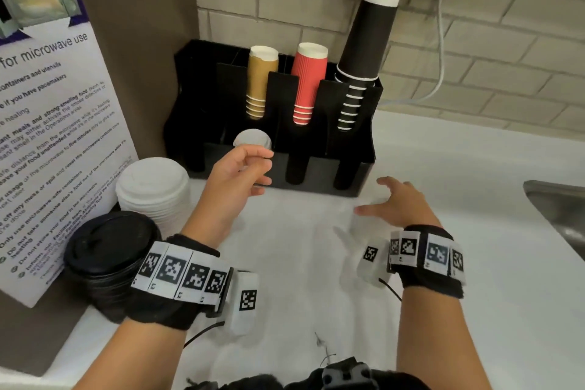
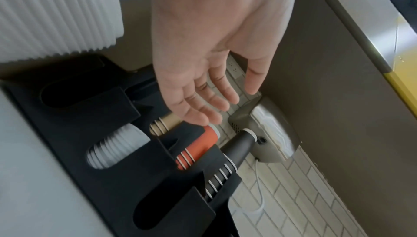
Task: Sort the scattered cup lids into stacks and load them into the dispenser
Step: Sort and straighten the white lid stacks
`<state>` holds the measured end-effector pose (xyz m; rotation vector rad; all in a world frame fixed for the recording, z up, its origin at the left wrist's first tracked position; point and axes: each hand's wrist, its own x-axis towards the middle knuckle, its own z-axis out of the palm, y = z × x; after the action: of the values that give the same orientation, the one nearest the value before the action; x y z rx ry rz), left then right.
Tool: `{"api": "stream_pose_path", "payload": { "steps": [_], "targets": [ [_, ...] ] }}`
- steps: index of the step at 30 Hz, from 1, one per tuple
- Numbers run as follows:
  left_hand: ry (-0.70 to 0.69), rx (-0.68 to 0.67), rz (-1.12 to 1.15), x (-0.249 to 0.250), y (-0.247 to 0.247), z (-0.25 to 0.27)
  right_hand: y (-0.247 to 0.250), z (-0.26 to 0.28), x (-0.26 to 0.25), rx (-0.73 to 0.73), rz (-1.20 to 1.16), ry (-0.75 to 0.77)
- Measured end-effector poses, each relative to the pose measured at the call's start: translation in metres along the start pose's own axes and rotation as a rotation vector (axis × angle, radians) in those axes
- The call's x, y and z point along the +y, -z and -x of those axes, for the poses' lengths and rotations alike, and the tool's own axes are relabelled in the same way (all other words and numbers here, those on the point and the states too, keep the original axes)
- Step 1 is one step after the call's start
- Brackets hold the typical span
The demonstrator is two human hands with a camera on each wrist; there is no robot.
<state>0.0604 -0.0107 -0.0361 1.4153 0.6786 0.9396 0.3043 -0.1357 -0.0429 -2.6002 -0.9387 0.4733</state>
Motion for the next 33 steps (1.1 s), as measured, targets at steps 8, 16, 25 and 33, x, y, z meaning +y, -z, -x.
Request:
{"api": "stream_pose_path", "payload": {
  "steps": [8, 16, 25, 33],
  "targets": [
    [0.009, -0.051, -0.011, -0.002, -0.012, 0.002, -0.009, -0.003, 0.028, -0.028, -0.045, -0.067],
    [0.004, -0.074, 0.005, -0.007, -0.018, 0.004, 0.000, -0.002, 0.037, 0.042, -0.173, 0.011],
    [-0.055, -0.357, -0.089, -0.018, -0.050, 0.015, 0.010, 0.037, -0.036, -0.150, -0.652, 0.535],
    [-0.144, -0.276, 0.009, -0.019, -0.040, 0.013, 0.006, 0.044, -0.056, -0.293, -0.767, 0.628]
  ]
}}
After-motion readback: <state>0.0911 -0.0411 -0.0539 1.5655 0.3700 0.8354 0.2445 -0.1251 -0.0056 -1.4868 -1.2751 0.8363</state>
